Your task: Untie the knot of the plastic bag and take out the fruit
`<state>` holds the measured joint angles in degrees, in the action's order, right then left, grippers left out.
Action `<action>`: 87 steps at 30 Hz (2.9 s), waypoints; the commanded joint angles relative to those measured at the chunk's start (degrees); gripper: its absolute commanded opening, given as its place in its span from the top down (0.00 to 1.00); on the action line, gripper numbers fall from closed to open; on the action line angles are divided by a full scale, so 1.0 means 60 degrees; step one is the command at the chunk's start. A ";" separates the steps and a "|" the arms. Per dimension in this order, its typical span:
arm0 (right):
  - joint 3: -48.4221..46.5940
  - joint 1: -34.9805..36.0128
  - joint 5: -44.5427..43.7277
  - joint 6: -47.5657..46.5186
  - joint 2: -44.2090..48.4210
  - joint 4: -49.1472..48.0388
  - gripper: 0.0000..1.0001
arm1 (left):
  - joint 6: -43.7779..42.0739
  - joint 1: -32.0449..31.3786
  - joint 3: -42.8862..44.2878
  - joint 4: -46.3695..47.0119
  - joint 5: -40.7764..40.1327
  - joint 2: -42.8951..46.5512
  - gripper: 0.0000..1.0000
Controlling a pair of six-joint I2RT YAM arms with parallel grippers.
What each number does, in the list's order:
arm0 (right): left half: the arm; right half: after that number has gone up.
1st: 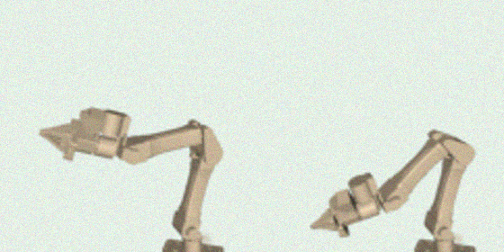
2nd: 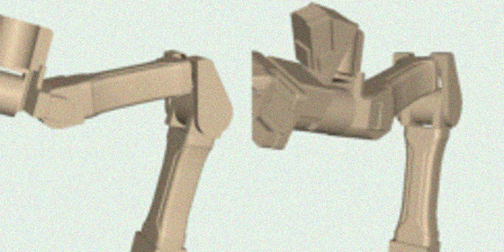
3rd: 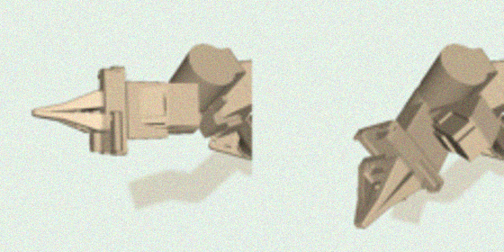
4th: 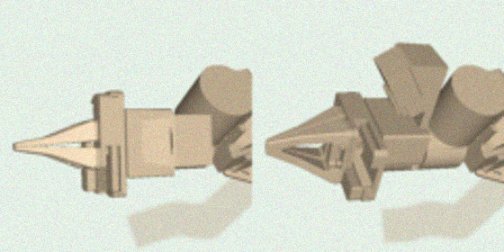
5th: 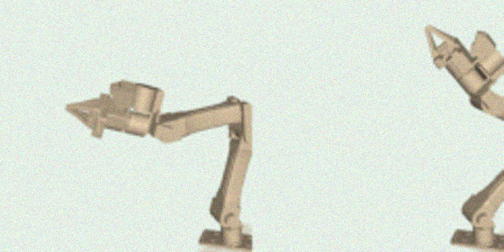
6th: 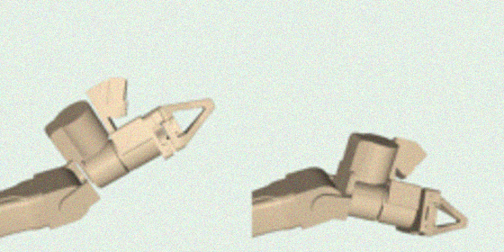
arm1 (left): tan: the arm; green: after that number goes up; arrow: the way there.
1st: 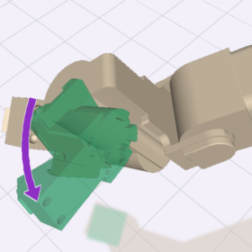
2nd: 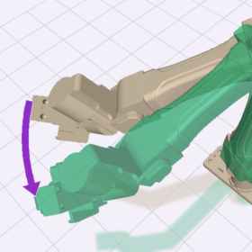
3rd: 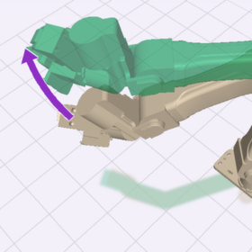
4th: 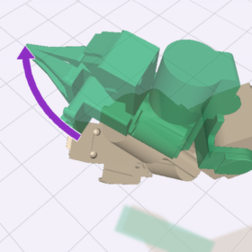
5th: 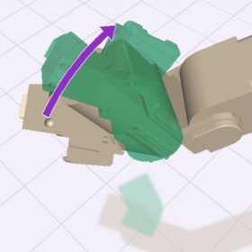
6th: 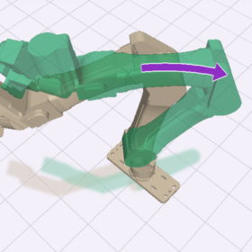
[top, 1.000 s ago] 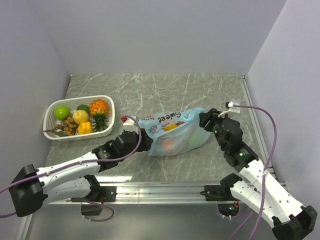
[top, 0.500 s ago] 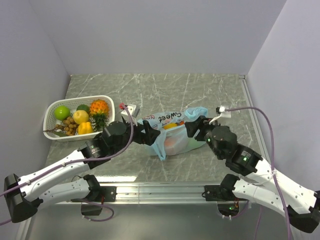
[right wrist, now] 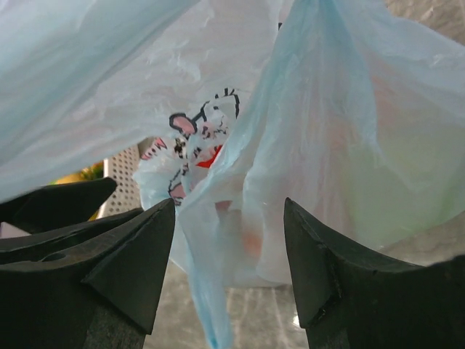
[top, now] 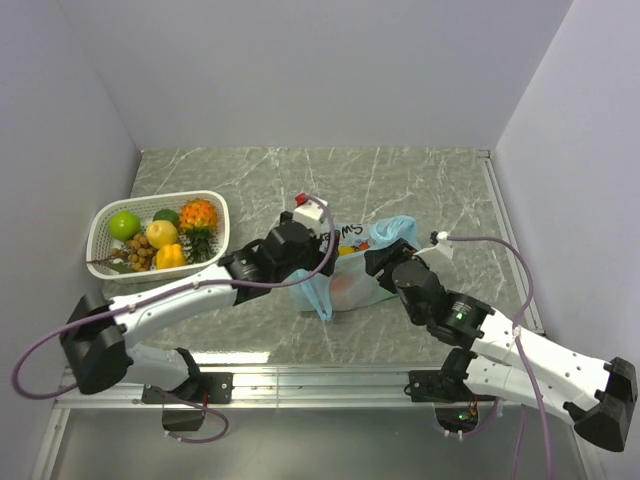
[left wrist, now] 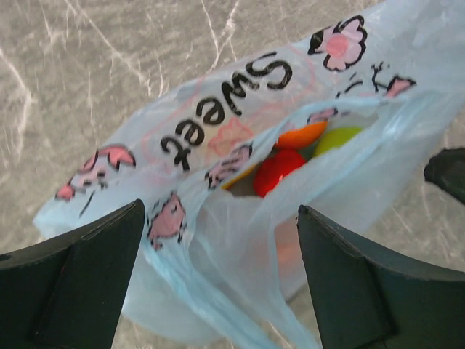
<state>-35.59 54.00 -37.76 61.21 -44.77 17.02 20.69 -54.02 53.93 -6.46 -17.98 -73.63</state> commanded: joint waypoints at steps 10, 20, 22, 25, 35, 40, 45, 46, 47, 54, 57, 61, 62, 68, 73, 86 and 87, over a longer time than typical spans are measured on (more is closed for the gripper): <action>-0.0410 0.0068 -0.1295 0.2322 -0.1385 0.0021 0.35 | -0.1411 0.0009 0.1777 0.0681 0.0198 -0.2420 0.11; -0.0030 -0.0020 -0.1266 0.2425 -0.1621 0.0137 1.00 | -0.1047 0.0389 0.1924 0.1383 -0.0474 -0.3344 0.25; 0.0291 -0.0020 -0.1120 0.2440 -0.1358 0.0429 1.00 | -0.0710 0.0754 0.1968 0.1486 -0.0753 -0.3491 0.39; 0.0979 -0.0020 -0.0945 0.2542 -0.0509 0.0941 1.00 | -0.0256 0.1368 0.2085 0.1691 -0.1104 -0.3768 0.58; 0.3251 -0.0020 0.0475 0.3027 0.2319 0.2027 1.00 | 0.0726 0.2924 0.3388 0.1106 -0.1252 -0.4721 0.68; 0.2229 -0.0005 0.1225 0.0668 0.2086 0.1354 0.67 | 0.0785 0.2895 0.3155 0.0827 -0.0008 -0.3786 0.47; 0.0501 0.0053 0.1708 -0.2317 0.1473 0.1806 0.35 | 0.1283 0.2822 0.2262 0.0771 0.0900 -0.2497 0.22; -0.0053 0.0039 0.1766 -0.2727 0.1399 0.1938 0.31 | 0.1298 0.2793 0.2218 0.0609 0.0988 -0.2190 0.19; -0.0320 0.0053 0.1825 -0.3616 0.1340 0.2012 0.31 | 0.1284 0.2749 0.2174 0.0463 0.1105 -0.2057 0.17; -0.1991 0.0068 0.1169 -0.6713 0.0477 0.2219 0.30 | 0.1284 0.2412 0.1705 -0.0139 0.1559 -0.0987 0.14; -0.2372 0.0053 0.0859 -0.7505 -0.0079 0.1955 0.30 | 0.1342 0.2324 0.1631 -0.0198 0.1911 -0.0810 0.14; -0.2534 0.0053 0.1777 -0.8412 -0.0623 0.1457 0.30 | 0.1400 0.2207 0.1675 -0.0242 0.2205 -0.0869 0.15; -0.2534 0.0053 0.1970 -0.8531 -0.0667 0.1297 0.30 | 0.1415 0.2163 0.1719 -0.0242 0.2278 -0.0869 0.15; -0.2125 0.0068 0.3024 -0.9643 -0.0186 0.0740 0.29 | 0.1795 0.2045 0.1909 -0.0388 0.2908 -0.0840 0.15; -0.1890 0.0097 0.4006 -1.0814 0.0328 0.0314 0.29 | 0.2439 0.2045 0.2056 -0.0550 0.3084 -0.0751 0.15; -0.2168 0.0990 0.3791 -1.2545 -0.0767 -0.0009 0.27 | 0.4257 0.2060 0.2642 0.0022 0.4314 -0.1074 0.18; -0.2226 0.1092 0.3469 -1.2632 -0.0901 -0.0038 0.27 | 0.4373 0.2045 0.2686 0.0051 0.4387 -0.1132 0.18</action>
<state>-47.29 58.54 -11.94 -11.16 -47.83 19.18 43.31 -41.50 66.87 -9.28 5.41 -79.79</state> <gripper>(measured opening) 0.733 0.825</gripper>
